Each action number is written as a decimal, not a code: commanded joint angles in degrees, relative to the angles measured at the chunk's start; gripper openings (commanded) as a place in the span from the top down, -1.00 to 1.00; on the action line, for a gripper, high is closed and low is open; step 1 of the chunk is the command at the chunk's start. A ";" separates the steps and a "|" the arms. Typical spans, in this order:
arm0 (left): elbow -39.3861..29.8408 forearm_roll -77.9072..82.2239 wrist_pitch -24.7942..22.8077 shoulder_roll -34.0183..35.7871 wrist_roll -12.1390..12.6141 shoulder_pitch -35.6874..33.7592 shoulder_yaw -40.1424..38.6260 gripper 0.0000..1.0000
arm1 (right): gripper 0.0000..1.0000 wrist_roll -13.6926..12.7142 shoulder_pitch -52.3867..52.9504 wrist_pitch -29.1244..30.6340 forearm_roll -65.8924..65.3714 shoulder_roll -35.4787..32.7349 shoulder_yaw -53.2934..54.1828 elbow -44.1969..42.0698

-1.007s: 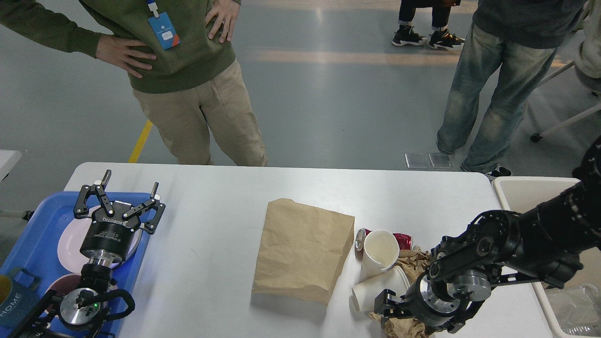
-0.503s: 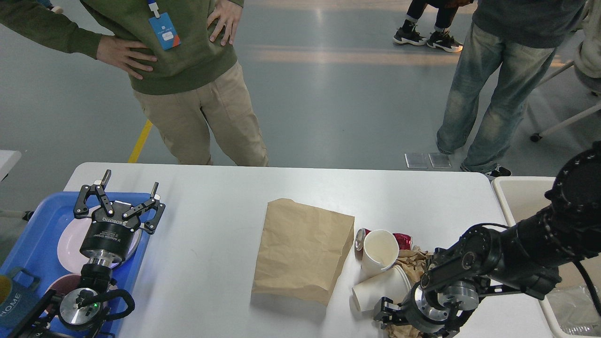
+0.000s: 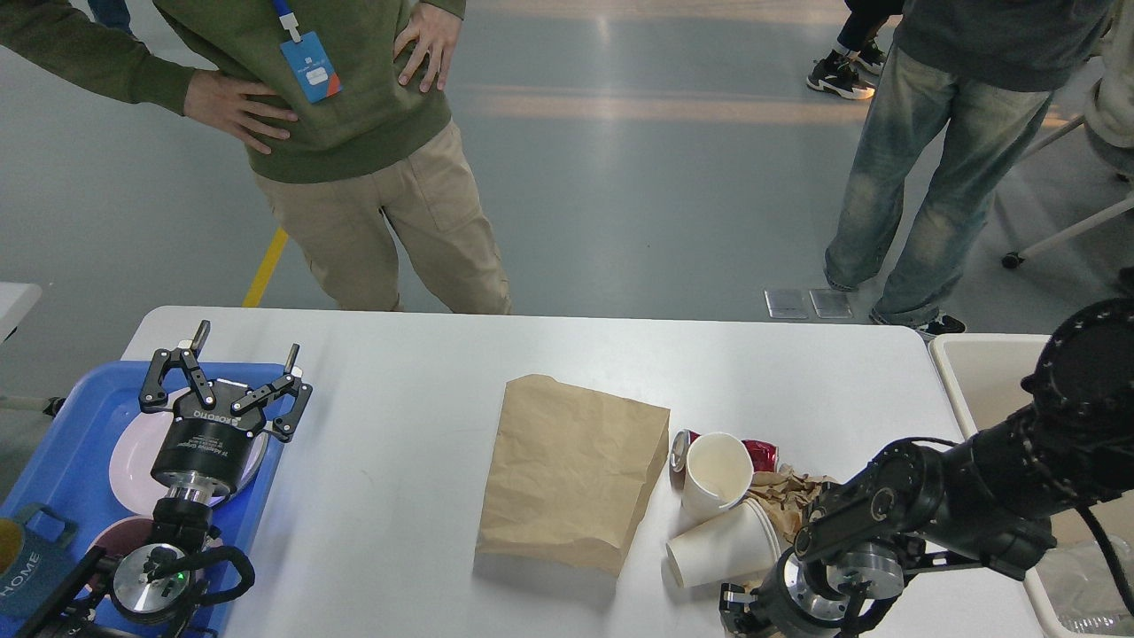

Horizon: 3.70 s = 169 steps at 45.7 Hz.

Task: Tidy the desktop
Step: 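Lower the right gripper and grasp the crumpled brown paper, then carry the crumpled paper to the beige bin and release it, then raise the right gripper and move it toward the brown paper bag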

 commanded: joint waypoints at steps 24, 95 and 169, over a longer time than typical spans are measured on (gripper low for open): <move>-0.06 0.00 0.00 -0.04 0.00 0.00 -0.05 -0.94 | 1.00 -0.20 20.47 14.94 3.16 -15.33 -3.01 13.37; 0.03 0.00 0.09 0.05 0.00 0.00 0.04 -0.94 | 1.00 7.00 2.32 13.99 8.26 -31.51 -19.91 -38.54; 0.03 0.00 0.00 0.05 0.00 0.00 -0.05 -0.94 | -1.00 4.98 -31.91 0.97 6.25 -16.56 -2.14 -63.81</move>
